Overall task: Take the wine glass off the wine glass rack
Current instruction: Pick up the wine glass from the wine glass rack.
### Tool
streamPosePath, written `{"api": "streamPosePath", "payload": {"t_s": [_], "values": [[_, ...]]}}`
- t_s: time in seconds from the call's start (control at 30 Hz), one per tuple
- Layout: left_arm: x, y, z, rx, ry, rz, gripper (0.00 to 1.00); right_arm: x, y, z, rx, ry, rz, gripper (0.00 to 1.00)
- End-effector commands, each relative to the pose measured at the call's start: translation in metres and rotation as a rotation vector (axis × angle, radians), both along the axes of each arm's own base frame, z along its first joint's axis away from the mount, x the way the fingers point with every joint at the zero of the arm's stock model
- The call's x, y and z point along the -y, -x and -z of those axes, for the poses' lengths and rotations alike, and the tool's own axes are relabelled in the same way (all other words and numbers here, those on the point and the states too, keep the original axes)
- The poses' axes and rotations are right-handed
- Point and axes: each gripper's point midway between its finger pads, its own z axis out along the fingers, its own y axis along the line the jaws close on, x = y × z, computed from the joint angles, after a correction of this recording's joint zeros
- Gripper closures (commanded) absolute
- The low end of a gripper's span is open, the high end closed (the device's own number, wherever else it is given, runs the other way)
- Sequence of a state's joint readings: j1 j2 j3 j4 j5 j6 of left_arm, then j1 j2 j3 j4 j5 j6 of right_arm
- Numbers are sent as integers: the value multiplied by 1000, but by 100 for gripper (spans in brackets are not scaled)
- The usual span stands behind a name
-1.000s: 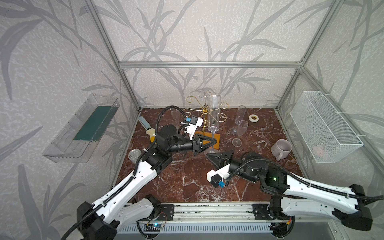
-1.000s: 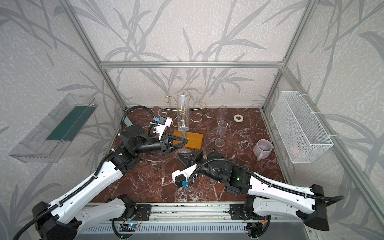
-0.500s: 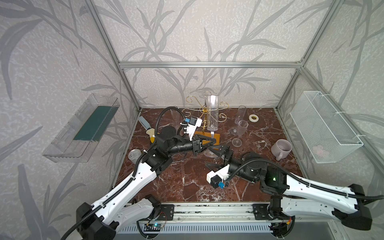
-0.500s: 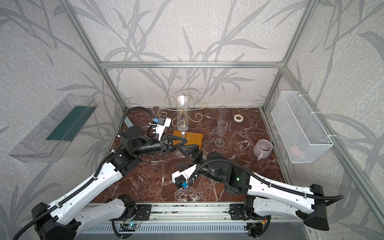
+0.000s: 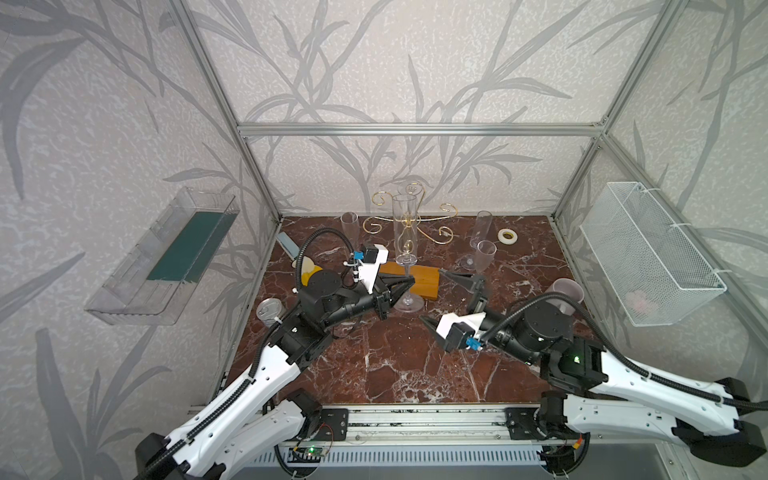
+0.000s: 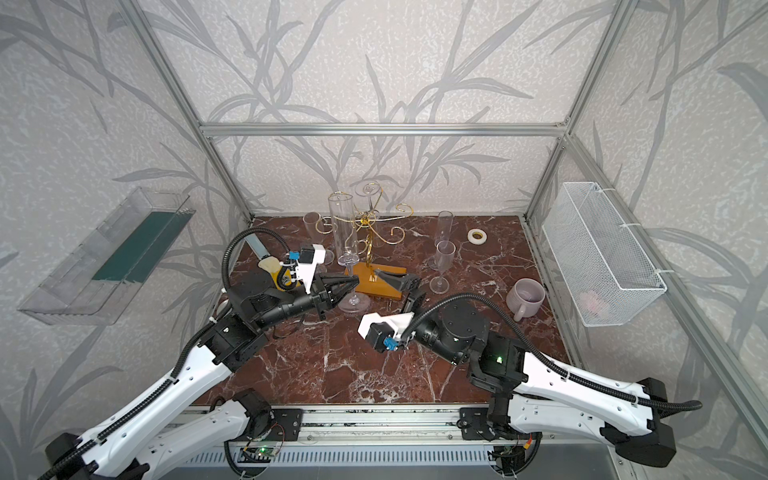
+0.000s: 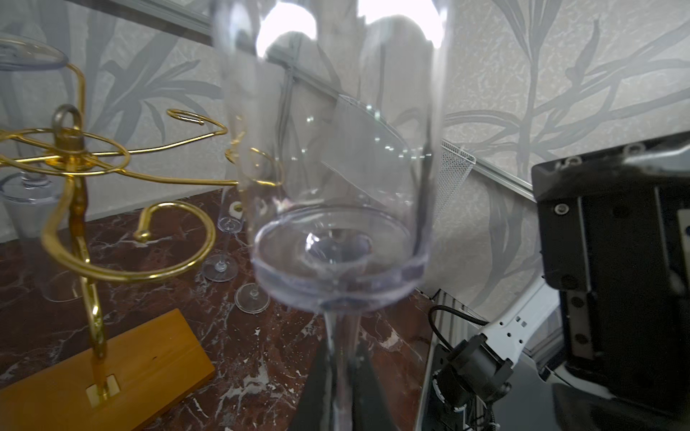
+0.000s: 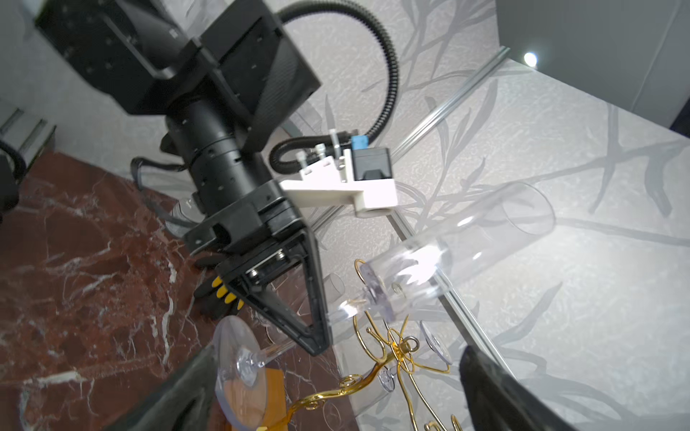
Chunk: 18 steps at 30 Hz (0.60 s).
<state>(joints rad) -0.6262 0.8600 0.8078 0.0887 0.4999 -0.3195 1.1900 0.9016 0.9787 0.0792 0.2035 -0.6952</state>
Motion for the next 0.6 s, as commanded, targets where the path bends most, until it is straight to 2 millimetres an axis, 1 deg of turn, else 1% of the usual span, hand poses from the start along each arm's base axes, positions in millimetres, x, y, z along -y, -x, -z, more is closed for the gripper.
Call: {"api": "streamPosePath", "payload": {"t_s": [0.0, 0.07, 0.17, 0.27, 0.37, 0.43, 0.57], "values": [[-12, -5, -8, 149, -50, -92, 100, 27, -24, -32, -347, -248, 77, 1], [-11, -1, -4, 192, -93, -78, 100, 36, -40, -33, -491, -309, 78, 1], [-10, 1, 0, 223, -119, -79, 100, 39, -49, -35, -570, -403, 58, 1], [-12, 3, 0, 270, -114, -108, 100, 40, -61, -34, -684, -456, 49, 1], [-14, 2, 5, 281, -136, -137, 100, 36, -64, -36, -719, -505, -10, 1], [-11, 1, 8, 285, -142, -145, 100, 30, -64, -36, -742, -509, -48, 0], [1, 3, 15, 288, -144, -129, 100, 15, -65, -34, -775, -515, -112, 4]]}}
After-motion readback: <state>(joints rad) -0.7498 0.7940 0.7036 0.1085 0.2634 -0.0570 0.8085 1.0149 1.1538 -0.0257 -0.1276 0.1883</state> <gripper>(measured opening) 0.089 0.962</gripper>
